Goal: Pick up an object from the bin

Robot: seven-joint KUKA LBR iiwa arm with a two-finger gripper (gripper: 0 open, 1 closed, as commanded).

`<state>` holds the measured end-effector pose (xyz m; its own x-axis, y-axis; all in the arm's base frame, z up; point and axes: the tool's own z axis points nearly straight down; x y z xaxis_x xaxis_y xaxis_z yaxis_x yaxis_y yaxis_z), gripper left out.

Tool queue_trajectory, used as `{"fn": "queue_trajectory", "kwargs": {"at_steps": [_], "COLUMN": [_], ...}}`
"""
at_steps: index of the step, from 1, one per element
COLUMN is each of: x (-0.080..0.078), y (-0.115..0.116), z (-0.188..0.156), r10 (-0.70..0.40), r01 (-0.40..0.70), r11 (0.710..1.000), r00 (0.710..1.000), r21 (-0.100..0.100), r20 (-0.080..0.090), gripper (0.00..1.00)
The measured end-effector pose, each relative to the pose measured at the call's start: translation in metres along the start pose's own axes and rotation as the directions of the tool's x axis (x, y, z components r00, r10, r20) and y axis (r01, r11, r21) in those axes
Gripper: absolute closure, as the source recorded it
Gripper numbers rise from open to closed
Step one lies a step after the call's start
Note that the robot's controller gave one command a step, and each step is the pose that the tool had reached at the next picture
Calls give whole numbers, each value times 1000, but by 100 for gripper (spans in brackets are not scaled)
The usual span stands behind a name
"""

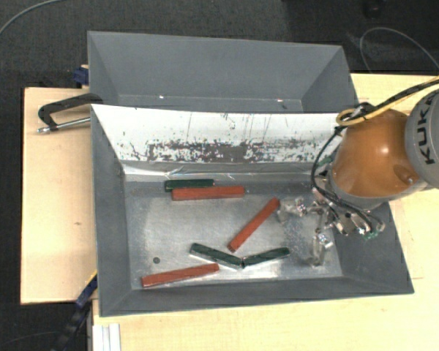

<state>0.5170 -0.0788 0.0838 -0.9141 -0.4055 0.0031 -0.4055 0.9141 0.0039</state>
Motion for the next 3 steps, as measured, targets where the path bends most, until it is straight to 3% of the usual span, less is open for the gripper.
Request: {"fn": "queue_trajectory", "kwargs": {"at_steps": [1,2,3], "x": [5,5,-3], "y": [44,42,20], "z": [14,14,-185], "r10": [399,399,400], "r01": [-399,-399,-401], "r11": [917,917,916], "r00": [917,917,916], "r21": [0,2,3], "r20": [2,4,20], "gripper": [0,100,100]}}
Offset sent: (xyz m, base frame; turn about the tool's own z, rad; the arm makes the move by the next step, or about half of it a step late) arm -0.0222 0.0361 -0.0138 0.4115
